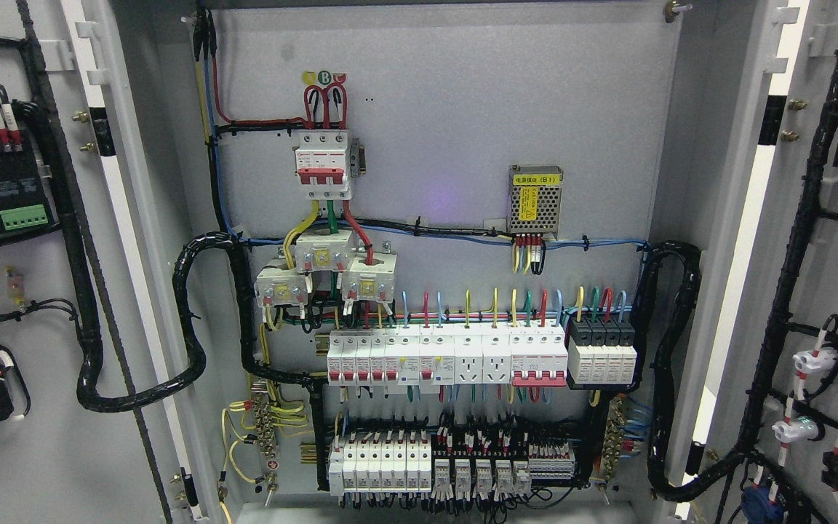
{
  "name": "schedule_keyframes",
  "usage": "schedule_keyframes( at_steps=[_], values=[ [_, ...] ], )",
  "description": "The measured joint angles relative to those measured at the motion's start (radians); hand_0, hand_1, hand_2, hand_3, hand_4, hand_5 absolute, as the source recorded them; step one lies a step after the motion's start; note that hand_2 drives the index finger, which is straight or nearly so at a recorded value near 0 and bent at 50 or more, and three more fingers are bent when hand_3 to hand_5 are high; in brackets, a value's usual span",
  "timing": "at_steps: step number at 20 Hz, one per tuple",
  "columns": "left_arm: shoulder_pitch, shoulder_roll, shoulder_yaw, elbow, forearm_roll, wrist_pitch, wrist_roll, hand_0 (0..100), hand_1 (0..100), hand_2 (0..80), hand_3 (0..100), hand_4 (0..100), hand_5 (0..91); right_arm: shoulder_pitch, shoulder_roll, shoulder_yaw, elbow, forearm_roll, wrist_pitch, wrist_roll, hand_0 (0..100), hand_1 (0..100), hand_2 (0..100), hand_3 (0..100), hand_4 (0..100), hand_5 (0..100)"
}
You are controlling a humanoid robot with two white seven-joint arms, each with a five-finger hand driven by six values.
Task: Open door with both hands
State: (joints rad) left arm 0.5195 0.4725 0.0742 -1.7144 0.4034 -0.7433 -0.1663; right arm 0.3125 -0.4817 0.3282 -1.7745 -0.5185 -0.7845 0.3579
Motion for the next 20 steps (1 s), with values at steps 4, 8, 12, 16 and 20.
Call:
schedule_keyframes(
  at_steps=[4, 8, 12, 16, 20],
  values=[
    [0.018, -0.056, -0.066, 0.027, -0.105, -0.003, -0.001, 0, 0, 0.0, 0, 3, 0.0, 0.037, 0.041, 0.037, 0.062, 0.010, 0.000, -0.016, 0, 0, 0, 0, 0, 0],
    [0.032, -0.104, -0.127, 0.074, -0.188, 0.001, -0.004, 0, 0, 0.0, 0, 3, 0.0, 0.086, 0.076, 0.060, 0.135, 0.012, 0.000, -0.029, 0, 0, 0, 0, 0, 0],
    [0.045, -0.153, -0.175, 0.154, -0.248, 0.008, -0.003, 0, 0, 0.0, 0, 3, 0.0, 0.125, 0.103, 0.077, 0.215, 0.012, 0.000, -0.032, 0, 0, 0, 0, 0, 0],
    [0.047, -0.196, -0.209, 0.263, -0.279, 0.009, -0.002, 0, 0, 0.0, 0, 3, 0.0, 0.167, 0.123, 0.089, 0.300, 0.011, 0.000, -0.033, 0, 0, 0, 0, 0, 0],
    [0.039, -0.232, -0.232, 0.390, -0.294, 0.010, 0.002, 0, 0, 0.0, 0, 3, 0.0, 0.230, 0.137, 0.101, 0.385, 0.011, -0.001, -0.037, 0, 0, 0, 0, 0, 0]
  ],
)
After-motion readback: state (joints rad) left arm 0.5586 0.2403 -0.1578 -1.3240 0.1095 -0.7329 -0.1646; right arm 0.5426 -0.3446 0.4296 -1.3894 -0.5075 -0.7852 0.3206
